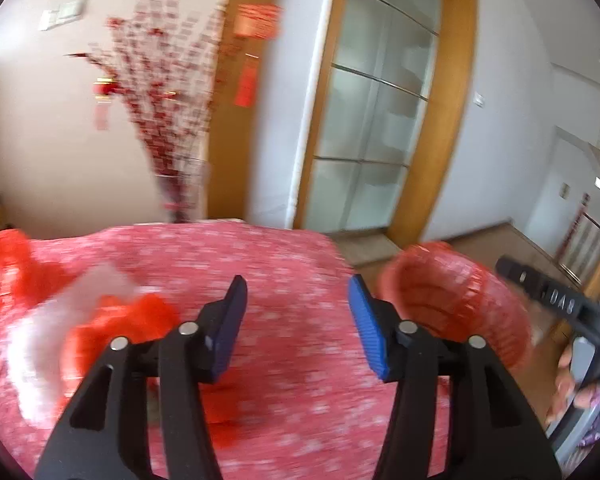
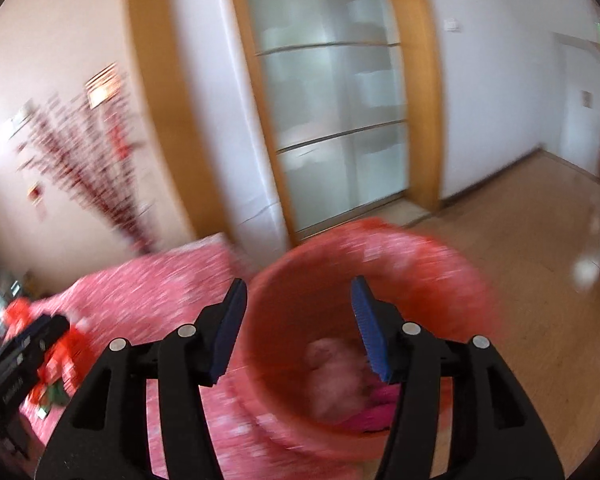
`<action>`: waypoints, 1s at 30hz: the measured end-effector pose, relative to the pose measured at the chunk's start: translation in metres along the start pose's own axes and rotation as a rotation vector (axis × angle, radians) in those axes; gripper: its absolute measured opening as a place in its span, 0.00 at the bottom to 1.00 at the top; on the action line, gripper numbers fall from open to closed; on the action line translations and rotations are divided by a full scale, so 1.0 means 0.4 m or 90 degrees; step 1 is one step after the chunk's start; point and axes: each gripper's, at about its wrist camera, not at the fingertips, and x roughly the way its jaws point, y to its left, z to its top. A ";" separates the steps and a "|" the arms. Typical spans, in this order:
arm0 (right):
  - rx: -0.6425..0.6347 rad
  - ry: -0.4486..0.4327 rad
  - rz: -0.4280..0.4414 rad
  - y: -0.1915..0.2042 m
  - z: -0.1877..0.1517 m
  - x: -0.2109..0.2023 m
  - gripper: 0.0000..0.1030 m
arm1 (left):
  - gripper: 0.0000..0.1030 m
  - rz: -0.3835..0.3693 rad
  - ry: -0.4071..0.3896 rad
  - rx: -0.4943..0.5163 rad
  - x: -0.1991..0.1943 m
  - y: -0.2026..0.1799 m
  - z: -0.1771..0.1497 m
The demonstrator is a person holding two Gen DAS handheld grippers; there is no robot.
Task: Collect trash
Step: 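Move both open tools back over the trash on the table, then grasp the orange-red plastic bag with the right tool and lift it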
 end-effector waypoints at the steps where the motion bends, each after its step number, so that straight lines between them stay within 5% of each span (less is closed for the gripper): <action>1: -0.021 0.013 0.028 0.045 -0.011 0.013 0.53 | 0.54 0.014 -0.004 -0.005 -0.011 0.019 -0.001; 14: -0.143 0.128 0.212 0.400 -0.115 0.116 0.53 | 0.54 0.221 -0.029 -0.106 -0.156 0.370 -0.046; 30: -0.208 0.186 0.202 0.516 -0.201 0.188 0.53 | 0.54 0.257 -0.001 -0.153 -0.175 0.498 -0.116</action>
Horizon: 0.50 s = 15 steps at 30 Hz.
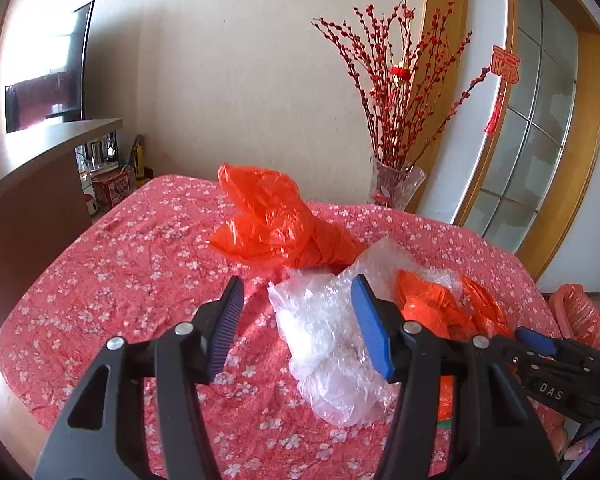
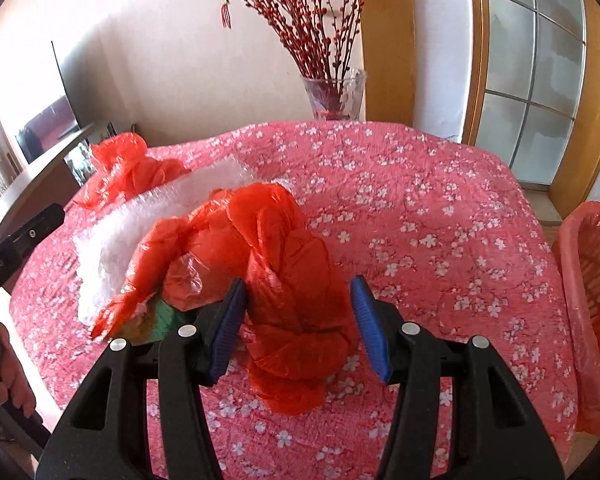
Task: Collect trash
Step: 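Grasp the orange-red plastic bag with the right tool and lift it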
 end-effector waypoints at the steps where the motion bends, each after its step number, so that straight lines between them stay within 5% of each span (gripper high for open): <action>1: -0.002 0.002 -0.002 0.000 -0.002 0.003 0.53 | 0.54 0.000 0.003 0.002 0.004 -0.001 -0.002; 8: -0.016 0.008 0.001 0.010 -0.004 0.018 0.52 | 0.56 -0.008 0.029 0.013 0.029 -0.015 -0.018; 15: -0.025 0.003 0.008 0.005 -0.001 0.015 0.35 | 0.57 -0.019 0.059 0.011 0.060 -0.020 -0.026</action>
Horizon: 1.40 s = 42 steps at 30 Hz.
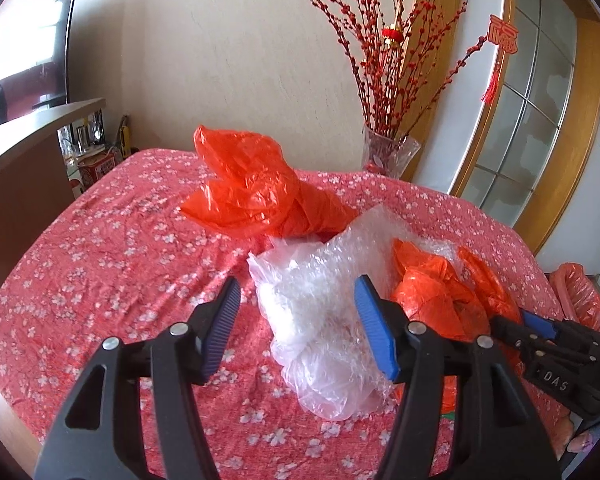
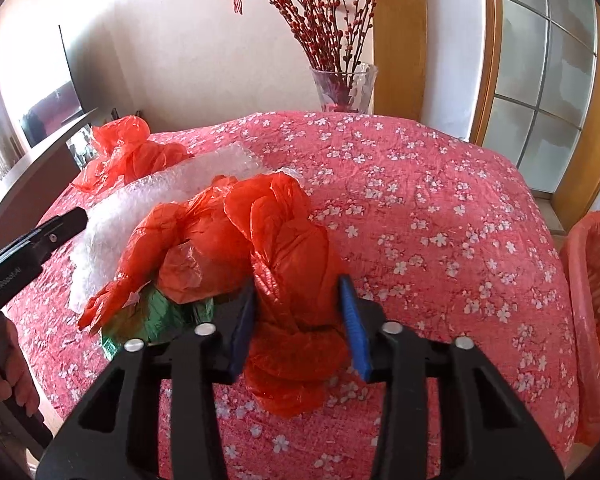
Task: Collect trash
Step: 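Grasp the orange-red plastic bag with the right tool and lift it, then grasp the clear bubble wrap with the left tool while the right tool holds the orange bag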
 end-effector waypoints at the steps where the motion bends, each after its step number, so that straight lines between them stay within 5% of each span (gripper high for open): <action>1: 0.002 -0.003 -0.003 -0.005 0.000 -0.004 0.34 | 0.57 -0.003 0.005 -0.003 0.004 0.001 -0.001; 13: 0.074 -0.021 -0.038 -0.112 -0.001 -0.048 0.32 | 0.53 -0.005 0.023 0.037 0.049 -0.037 0.018; 23: 0.075 -0.017 -0.037 -0.119 -0.011 -0.052 0.32 | 0.11 -0.028 0.034 0.049 0.052 -0.045 0.014; 42: 0.079 -0.059 -0.041 -0.139 0.006 -0.124 0.32 | 0.07 -0.092 -0.109 0.044 -0.138 -0.070 0.111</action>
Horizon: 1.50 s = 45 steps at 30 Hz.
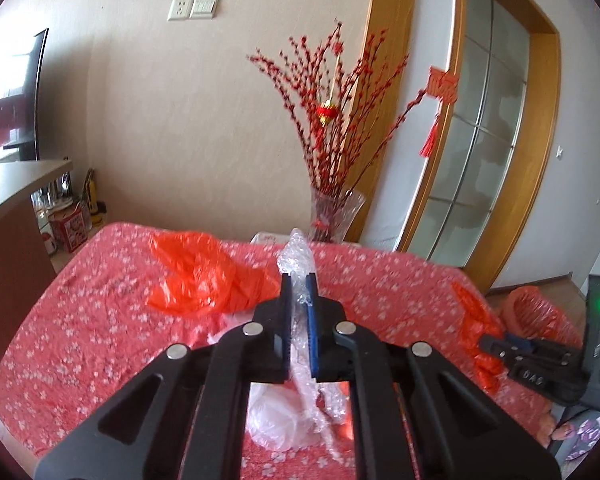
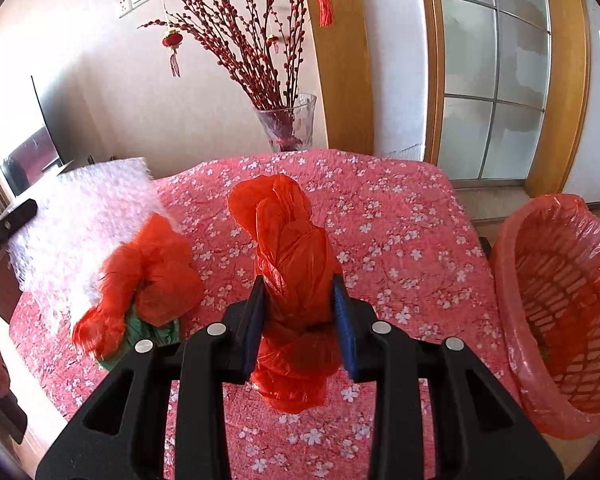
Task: Collect trash
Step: 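Grasp the clear bubble wrap with the left tool while the right tool holds the orange bag, then carry the orange bag and bubble wrap over the basket and open both tools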
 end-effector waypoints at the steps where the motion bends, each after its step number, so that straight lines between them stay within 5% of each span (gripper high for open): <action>1: 0.000 -0.002 0.000 -0.002 0.001 -0.004 0.32 | 0.07 -0.005 -0.006 0.000 -0.007 -0.003 0.007; 17: 0.029 -0.063 -0.031 -0.080 0.027 -0.104 0.32 | 0.07 -0.112 -0.066 0.021 -0.060 -0.163 0.094; 45: 0.184 -0.168 -0.208 -0.435 -0.012 -0.348 0.32 | 0.07 -0.363 -0.007 0.067 0.030 -0.624 0.035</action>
